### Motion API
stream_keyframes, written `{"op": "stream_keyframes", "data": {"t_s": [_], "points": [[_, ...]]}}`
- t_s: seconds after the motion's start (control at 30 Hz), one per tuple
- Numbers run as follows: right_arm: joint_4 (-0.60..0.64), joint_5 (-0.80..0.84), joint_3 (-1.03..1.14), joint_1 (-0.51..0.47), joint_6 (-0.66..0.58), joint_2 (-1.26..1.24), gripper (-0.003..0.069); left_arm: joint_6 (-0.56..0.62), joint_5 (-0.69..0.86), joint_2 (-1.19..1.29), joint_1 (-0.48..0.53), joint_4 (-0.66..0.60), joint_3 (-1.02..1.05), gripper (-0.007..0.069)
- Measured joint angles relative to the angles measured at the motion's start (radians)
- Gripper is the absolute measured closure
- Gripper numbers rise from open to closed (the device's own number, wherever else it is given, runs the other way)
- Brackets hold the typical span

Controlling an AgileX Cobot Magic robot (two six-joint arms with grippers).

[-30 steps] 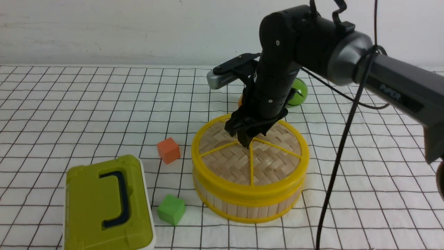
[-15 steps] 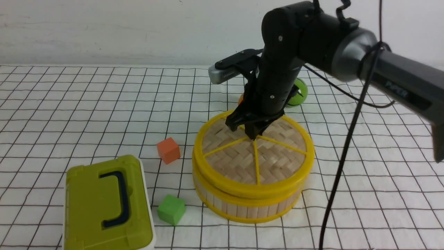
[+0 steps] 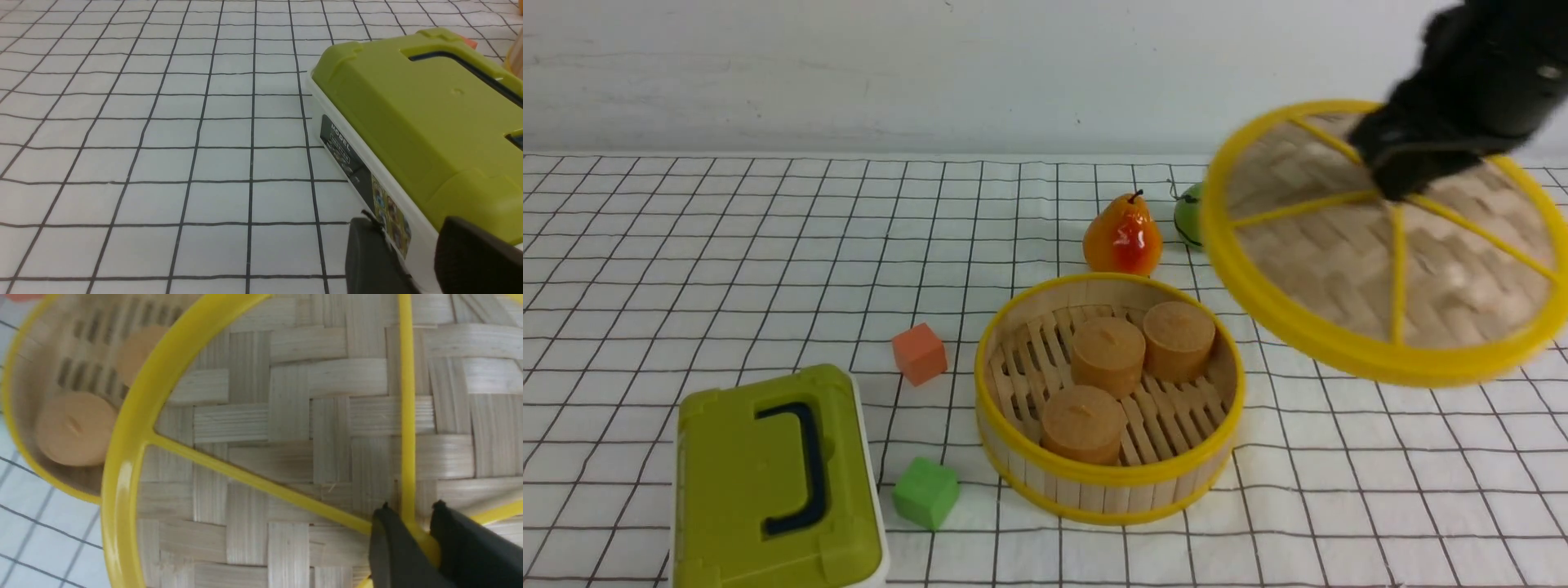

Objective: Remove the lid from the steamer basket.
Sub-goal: Use the right arm to place the steamer lid on the table

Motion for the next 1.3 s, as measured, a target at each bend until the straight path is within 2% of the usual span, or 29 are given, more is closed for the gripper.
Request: {"op": "stream_keyframes", "data": {"t_s": [0.2, 0.4, 0.43, 0.57, 0.73, 1.1, 1.17, 1.27, 1.3], "points": [[0.028, -0.238, 0.349, -0.126, 0.003, -0.109, 0.0552, 0.000, 0.000, 0.000, 0.000, 0.000, 0.000, 0.0386], [0.043, -0.435, 0.522, -0.142, 0.003, -0.064, 0.0552, 0.000, 0.000, 0.000, 0.000, 0.000, 0.000, 0.0386], [0.043, -0.506, 0.547, -0.143, 0.003, -0.031, 0.0552, 0.000, 0.000, 0.000, 0.000, 0.000, 0.000, 0.0386], [0.043, -0.575, 0.551, -0.164, 0.016, 0.033, 0.0552, 0.000, 0.000, 0.000, 0.000, 0.000, 0.000, 0.0386], [0.043, -0.626, 0.535, -0.236, 0.059, 0.133, 0.0552, 0.000, 0.000, 0.000, 0.000, 0.000, 0.000, 0.0386], [0.061, -0.664, 0.517, -0.241, 0.060, 0.243, 0.0552, 0.000, 0.000, 0.000, 0.000, 0.000, 0.000, 0.0386], [0.065, -0.665, 0.516, -0.241, 0.060, 0.244, 0.0523, 0.000, 0.000, 0.000, 0.000, 0.000, 0.000, 0.0386], [0.082, -0.647, 0.502, -0.241, 0.060, 0.241, 0.0431, 0.000, 0.000, 0.000, 0.000, 0.000, 0.000, 0.0386], [0.093, -0.620, 0.487, -0.241, 0.059, 0.224, 0.0370, 0.000, 0.000, 0.000, 0.000, 0.000, 0.000, 0.0386]]}}
